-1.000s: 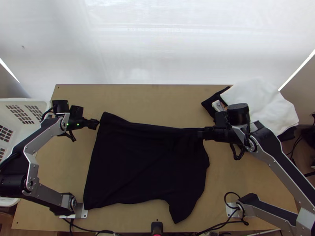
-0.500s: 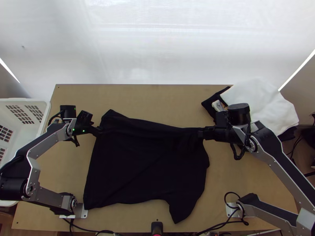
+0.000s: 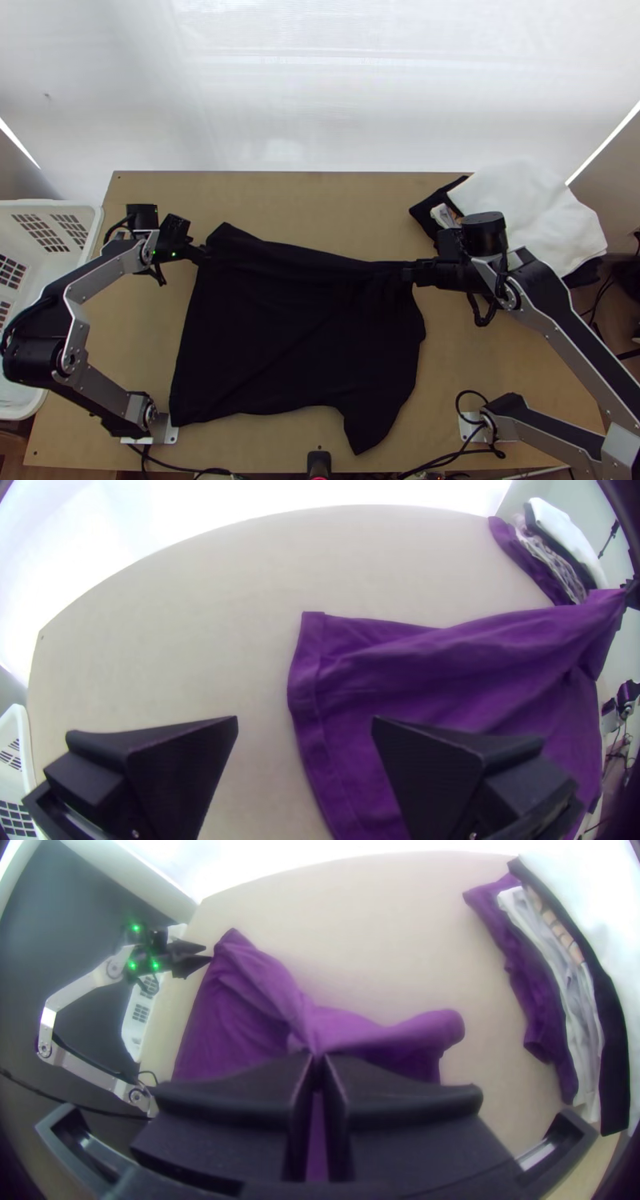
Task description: Fold the t-shirt
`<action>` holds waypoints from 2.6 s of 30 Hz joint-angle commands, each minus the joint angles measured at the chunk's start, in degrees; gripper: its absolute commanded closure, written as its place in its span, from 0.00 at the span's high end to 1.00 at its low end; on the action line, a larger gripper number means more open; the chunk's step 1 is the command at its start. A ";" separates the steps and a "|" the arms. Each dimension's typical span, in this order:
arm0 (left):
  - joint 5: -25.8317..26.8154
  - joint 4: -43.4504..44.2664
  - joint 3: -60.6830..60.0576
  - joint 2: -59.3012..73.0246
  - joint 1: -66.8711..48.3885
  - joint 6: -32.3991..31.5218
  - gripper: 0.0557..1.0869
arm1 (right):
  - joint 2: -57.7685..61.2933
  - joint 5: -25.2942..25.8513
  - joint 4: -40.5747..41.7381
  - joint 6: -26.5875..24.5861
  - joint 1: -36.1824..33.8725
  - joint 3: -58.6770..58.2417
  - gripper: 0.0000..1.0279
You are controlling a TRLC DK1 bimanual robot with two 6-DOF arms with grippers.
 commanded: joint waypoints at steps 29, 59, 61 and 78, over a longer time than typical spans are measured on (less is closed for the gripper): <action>-0.33 -3.76 12.71 -6.70 2.34 -22.24 0.04 | 0.90 -0.09 0.58 -0.31 -5.95 4.34 0.03; 8.64 -21.60 47.87 -41.85 26.95 -59.68 0.04 | -2.44 -3.96 -13.83 3.99 -23.26 63.75 0.03; 9.34 -23.80 47.69 -45.98 26.95 -59.68 0.04 | -5.17 -3.96 -17.26 3.29 -22.91 66.56 0.03; 11.98 -34.70 34.16 -59.43 13.85 -60.82 0.04 | -8.16 -3.87 -37.21 1.80 -19.57 61.03 0.03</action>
